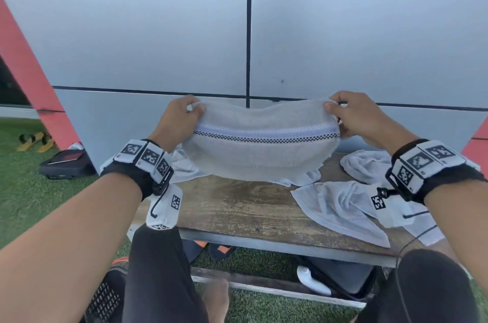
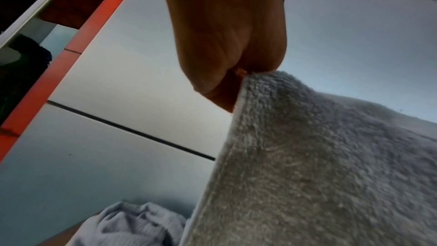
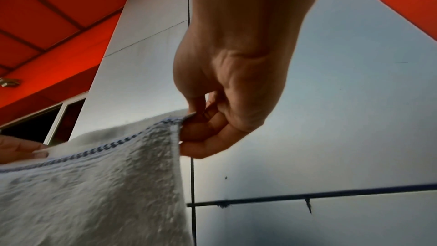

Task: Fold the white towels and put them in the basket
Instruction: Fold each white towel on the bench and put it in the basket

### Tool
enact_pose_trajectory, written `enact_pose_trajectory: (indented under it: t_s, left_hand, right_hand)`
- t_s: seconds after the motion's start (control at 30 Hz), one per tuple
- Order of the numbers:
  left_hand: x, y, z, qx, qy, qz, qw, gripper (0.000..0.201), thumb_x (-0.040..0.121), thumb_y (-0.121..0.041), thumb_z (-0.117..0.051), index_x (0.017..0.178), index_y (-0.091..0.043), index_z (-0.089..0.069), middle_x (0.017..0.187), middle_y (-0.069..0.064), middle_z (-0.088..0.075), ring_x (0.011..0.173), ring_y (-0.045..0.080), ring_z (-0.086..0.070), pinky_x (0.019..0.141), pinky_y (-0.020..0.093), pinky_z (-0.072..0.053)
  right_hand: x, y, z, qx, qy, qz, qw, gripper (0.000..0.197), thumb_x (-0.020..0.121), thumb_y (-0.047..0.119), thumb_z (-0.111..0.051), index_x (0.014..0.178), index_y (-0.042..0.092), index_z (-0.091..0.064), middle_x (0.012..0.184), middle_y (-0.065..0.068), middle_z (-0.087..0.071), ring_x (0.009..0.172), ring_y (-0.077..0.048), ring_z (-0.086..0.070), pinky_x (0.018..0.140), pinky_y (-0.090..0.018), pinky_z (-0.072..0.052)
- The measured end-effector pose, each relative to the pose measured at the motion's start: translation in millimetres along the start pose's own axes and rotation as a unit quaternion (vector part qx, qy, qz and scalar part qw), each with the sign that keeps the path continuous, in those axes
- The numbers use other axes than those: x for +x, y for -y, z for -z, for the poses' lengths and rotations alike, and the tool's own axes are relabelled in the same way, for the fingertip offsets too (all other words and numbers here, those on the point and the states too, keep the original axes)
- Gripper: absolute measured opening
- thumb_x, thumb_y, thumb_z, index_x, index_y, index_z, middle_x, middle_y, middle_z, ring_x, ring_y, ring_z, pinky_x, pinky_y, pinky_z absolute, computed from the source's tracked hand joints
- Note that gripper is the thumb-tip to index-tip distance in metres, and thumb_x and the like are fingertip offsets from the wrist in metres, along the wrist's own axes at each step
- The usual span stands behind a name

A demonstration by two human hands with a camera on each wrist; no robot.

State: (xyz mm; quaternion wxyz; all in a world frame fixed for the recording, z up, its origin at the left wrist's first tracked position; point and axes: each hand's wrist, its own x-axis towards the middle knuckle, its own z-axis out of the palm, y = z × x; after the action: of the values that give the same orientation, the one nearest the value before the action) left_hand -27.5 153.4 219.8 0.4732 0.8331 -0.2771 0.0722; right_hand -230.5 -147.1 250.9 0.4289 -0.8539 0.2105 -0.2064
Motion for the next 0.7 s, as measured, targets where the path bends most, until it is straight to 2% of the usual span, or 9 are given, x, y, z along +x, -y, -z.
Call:
enact_pose_trajectory:
  t_s: [0.13, 0.2, 0.27, 0.37, 0.43, 0.5, 0.57, 0.63, 0.7]
  left_hand:
    - [-23, 43, -24, 0.089, 0.135, 0.068, 0.985, 0.023, 0.097, -0.024, -0.056, 0.077, -0.013, -0.06, 0.067, 0.004, -0.049, 0.061, 0.02, -0.042, 0.054, 0.028, -0.031]
    - [-32, 65, -40, 0.124, 0.177, 0.096, 0.972, 0.031, 0.096, -0.023, -0.055, 0.066, -0.017, -0.051, 0.062, 0.004, -0.046, 0.062, 0.022, -0.044, 0.053, 0.027, -0.033]
    - [-38, 80, -54, 0.124, 0.208, 0.132, 0.961, 0.029, 0.097, -0.02, -0.055, 0.068, -0.016, -0.052, 0.06, 0.003, -0.044, 0.058, 0.022, -0.046, 0.046, 0.025, -0.038]
    - [-35, 96, -72, 0.129, 0.217, 0.141, 0.957, 0.028, 0.097, -0.015, -0.055, 0.069, -0.013, -0.049, 0.06, 0.001, -0.041, 0.054, 0.016, -0.041, 0.047, 0.026, -0.038]
    - [-23, 103, -81, 0.122, 0.19, 0.149, 0.963, 0.028, 0.096, -0.014, -0.055, 0.068, -0.013, -0.05, 0.059, -0.001, -0.043, 0.055, 0.016, -0.041, 0.049, 0.027, -0.034]
    - [-3, 111, -89, 0.12, 0.153, 0.15, 0.969, 0.028, 0.096, -0.014, -0.054, 0.068, -0.014, -0.051, 0.062, -0.001, -0.047, 0.061, 0.019, -0.044, 0.05, 0.026, -0.032]
    - [20, 116, -97, 0.141, 0.119, 0.13, 0.974, 0.022, 0.096, -0.014, -0.053, 0.074, -0.012, -0.055, 0.07, 0.0, -0.053, 0.071, 0.022, -0.05, 0.054, 0.023, -0.034]
    - [44, 123, -106, 0.155, 0.098, 0.107, 0.977, 0.013, 0.097, -0.013, -0.051, 0.085, -0.013, -0.056, 0.079, -0.001, -0.054, 0.081, 0.023, -0.054, 0.062, 0.026, -0.035]
    - [69, 134, -117, 0.158, 0.079, 0.1, 0.979, 0.01, 0.097, -0.013, -0.049, 0.089, -0.012, -0.055, 0.081, 0.004, -0.057, 0.079, 0.026, -0.055, 0.061, 0.032, -0.035]
  right_hand:
    - [-11, -35, -23, -0.061, 0.163, -0.09, 0.981, 0.019, 0.102, 0.023, -0.054, 0.095, 0.006, -0.059, 0.078, -0.015, -0.067, 0.054, -0.024, -0.068, 0.049, -0.03, -0.055]
    - [-15, -58, -37, -0.082, 0.217, -0.113, 0.966, 0.022, 0.103, 0.022, -0.051, 0.101, 0.002, -0.06, 0.085, -0.021, -0.07, 0.062, -0.031, -0.073, 0.054, -0.034, -0.059]
    - [-15, -81, -51, -0.076, 0.243, -0.131, 0.958, 0.023, 0.104, 0.02, -0.05, 0.105, -0.001, -0.059, 0.089, -0.026, -0.07, 0.066, -0.034, -0.074, 0.057, -0.038, -0.061]
    - [-3, -108, -67, -0.086, 0.227, -0.125, 0.962, 0.021, 0.104, 0.018, -0.048, 0.093, 0.001, -0.055, 0.079, -0.021, -0.066, 0.06, -0.03, -0.07, 0.061, -0.043, -0.062]
    - [14, -120, -75, -0.106, 0.188, -0.106, 0.971, 0.023, 0.103, 0.017, -0.048, 0.092, -0.002, -0.055, 0.071, -0.017, -0.062, 0.054, -0.022, -0.063, 0.058, -0.038, -0.061]
    - [38, -131, -82, -0.106, 0.144, -0.086, 0.98, 0.024, 0.102, 0.016, -0.05, 0.095, -0.006, -0.056, 0.068, -0.016, -0.061, 0.049, -0.022, -0.059, 0.05, -0.035, -0.055]
    - [64, -137, -90, -0.106, 0.106, -0.058, 0.987, 0.021, 0.1, 0.017, -0.052, 0.091, -0.001, -0.058, 0.069, -0.015, -0.065, 0.052, -0.026, -0.064, 0.054, -0.039, -0.057]
    - [92, -141, -98, -0.114, 0.077, -0.035, 0.99, 0.018, 0.1, 0.017, -0.054, 0.086, 0.006, -0.058, 0.068, -0.013, -0.068, 0.051, -0.023, -0.068, 0.055, -0.027, -0.054]
    - [122, -142, -107, -0.111, 0.071, -0.036, 0.991, 0.02, 0.1, 0.016, -0.053, 0.083, 0.006, -0.055, 0.063, -0.015, -0.067, 0.044, -0.016, -0.066, 0.045, -0.016, -0.044]
